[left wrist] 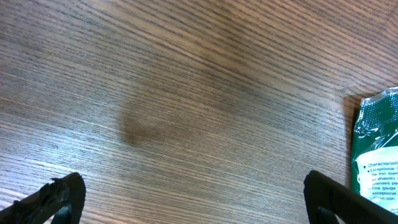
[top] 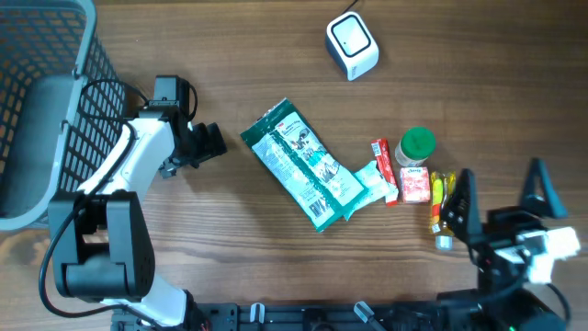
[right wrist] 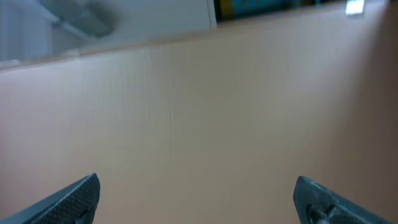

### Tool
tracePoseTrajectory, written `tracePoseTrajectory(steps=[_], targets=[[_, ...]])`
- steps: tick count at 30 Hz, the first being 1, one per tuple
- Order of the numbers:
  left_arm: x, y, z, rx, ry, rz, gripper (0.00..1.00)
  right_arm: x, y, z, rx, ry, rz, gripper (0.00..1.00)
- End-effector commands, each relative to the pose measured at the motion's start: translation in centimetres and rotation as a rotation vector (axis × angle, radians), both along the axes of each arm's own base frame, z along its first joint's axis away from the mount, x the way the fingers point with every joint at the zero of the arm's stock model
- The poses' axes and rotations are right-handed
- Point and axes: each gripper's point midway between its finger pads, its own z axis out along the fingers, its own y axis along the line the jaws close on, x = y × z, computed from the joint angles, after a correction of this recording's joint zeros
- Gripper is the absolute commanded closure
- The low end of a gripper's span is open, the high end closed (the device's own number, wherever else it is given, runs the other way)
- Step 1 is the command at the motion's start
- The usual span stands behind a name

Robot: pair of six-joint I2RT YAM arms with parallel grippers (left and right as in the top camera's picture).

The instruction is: Scan the item barcode

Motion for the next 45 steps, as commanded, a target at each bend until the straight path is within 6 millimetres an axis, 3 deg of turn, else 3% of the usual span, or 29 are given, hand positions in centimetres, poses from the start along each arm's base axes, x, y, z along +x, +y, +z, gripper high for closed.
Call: tracePoseTrajectory(steps=[1,6,13,38,42,45], targets=[[0.5,0.4,0.8,0.014,-0.026,0.003,0.00,2.3,-0.7,-5.4,0.187,0.101,0.049,0.00],[0.5,0.4,0.8,0.014,-0.026,0.003,0.00,4.2,-1.0,-10.8,0.193,0.263,0.005,0.00],[0.5,0.4,0.8,0.014,-0.026,0.003,0.00,5.0,1.6,-17.5,-0.211,0.503,0.018,0.00],[0.5,0.2,1.0,0.013,-0.032,-0.002,0.00,5.0,1.5,-17.8,-0.230,0.512,0.013,0.00],[1.0,-0.8,3.8,0.010,-0.118,-0.031,0.00,5.0,1.5,-17.8,-0.230,0.512,0.013,0.00],[1.3,-1.1,9.1,0.004,-0.277,-0.038,0.00,5.0,1.5,-17.8,-0.230,0.512,0.013,0.00]])
